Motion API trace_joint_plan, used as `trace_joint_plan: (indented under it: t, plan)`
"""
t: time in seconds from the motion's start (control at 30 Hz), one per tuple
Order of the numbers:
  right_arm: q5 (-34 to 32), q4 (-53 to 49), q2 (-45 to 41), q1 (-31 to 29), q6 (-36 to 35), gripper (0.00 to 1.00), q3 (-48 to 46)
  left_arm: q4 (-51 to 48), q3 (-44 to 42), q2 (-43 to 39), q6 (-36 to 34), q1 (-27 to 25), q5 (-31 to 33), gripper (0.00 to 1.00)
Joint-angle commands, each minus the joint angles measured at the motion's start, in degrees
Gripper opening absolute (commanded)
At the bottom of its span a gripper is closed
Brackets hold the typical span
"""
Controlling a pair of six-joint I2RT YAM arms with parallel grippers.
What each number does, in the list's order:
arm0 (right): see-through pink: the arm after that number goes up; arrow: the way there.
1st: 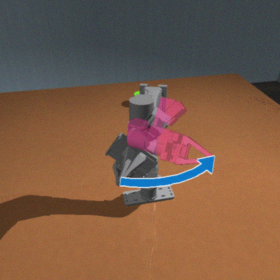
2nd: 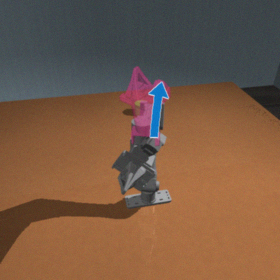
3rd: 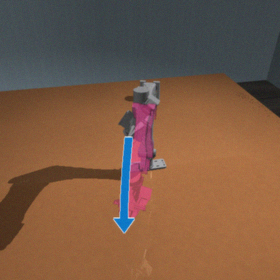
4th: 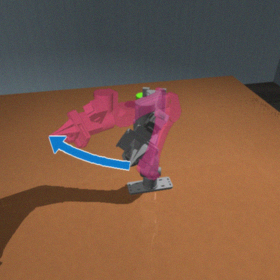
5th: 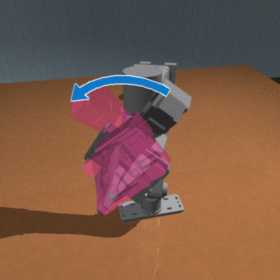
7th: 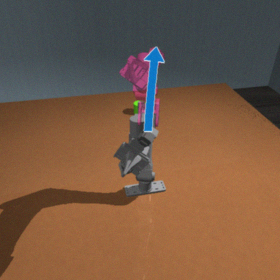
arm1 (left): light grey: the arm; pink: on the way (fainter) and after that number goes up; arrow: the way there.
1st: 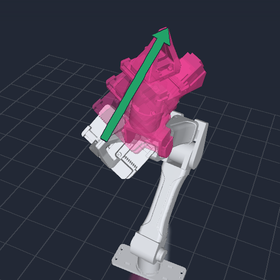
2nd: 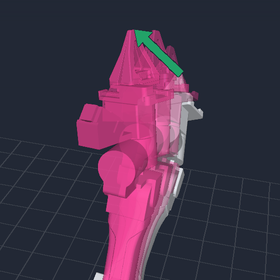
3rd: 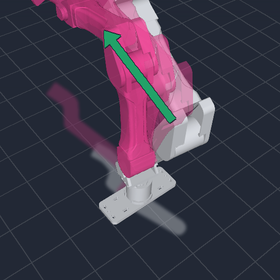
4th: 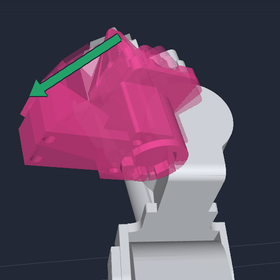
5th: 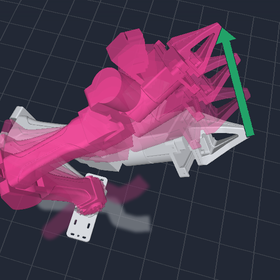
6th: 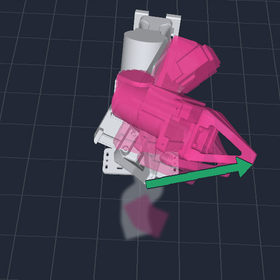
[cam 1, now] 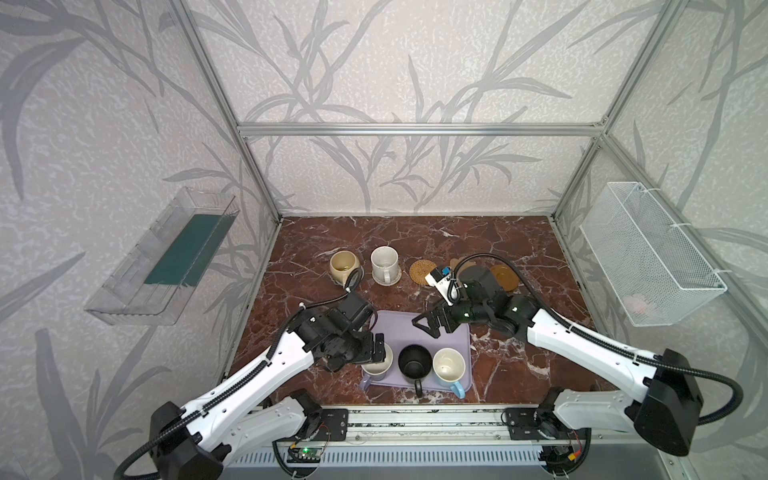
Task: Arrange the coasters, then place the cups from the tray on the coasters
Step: 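Move left gripper down over the lavender-and-white mug while right gripper approaches tray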
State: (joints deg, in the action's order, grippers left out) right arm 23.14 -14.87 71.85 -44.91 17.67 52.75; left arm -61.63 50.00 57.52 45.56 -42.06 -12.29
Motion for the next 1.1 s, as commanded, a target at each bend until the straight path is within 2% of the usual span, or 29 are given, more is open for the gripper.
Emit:
trace_joint_plan:
  t: [0.0, 0.37, 0.57, 0.77, 0.87, 1.07]
  plan:
    - [2.1, 0.8, -3.6, -0.3, -1.4, 0.99, -2.1, -2.8, -1.2, -1.1, 1.8, -1.7, 0.9, 0.99]
    - [2.2, 1.2, -4.3, -0.9, -1.5, 0.99, -2.9, -0.8, -3.8, 0.8, 5.3, -10.3, 3.2, 0.94]
    - [1.9, 1.2, -4.3, -1.7, -1.0, 0.99, -3.2, 0.6, -6.0, 2.0, 7.3, -12.7, 5.0, 0.81]
    - [2.9, 0.7, -3.6, -4.5, -1.9, 0.99, -3.2, 2.4, -6.4, 4.5, 8.4, -14.6, 7.5, 0.74]
    - [2.5, 0.6, -2.8, -6.5, -2.4, 0.99, -3.4, 3.2, -5.8, 4.9, 9.3, -16.5, 11.3, 0.63]
    - [0.7, 1.5, -1.6, -8.4, -2.4, 0.99, -4.0, 5.1, -7.6, 6.5, 9.8, -16.9, 11.0, 0.62]
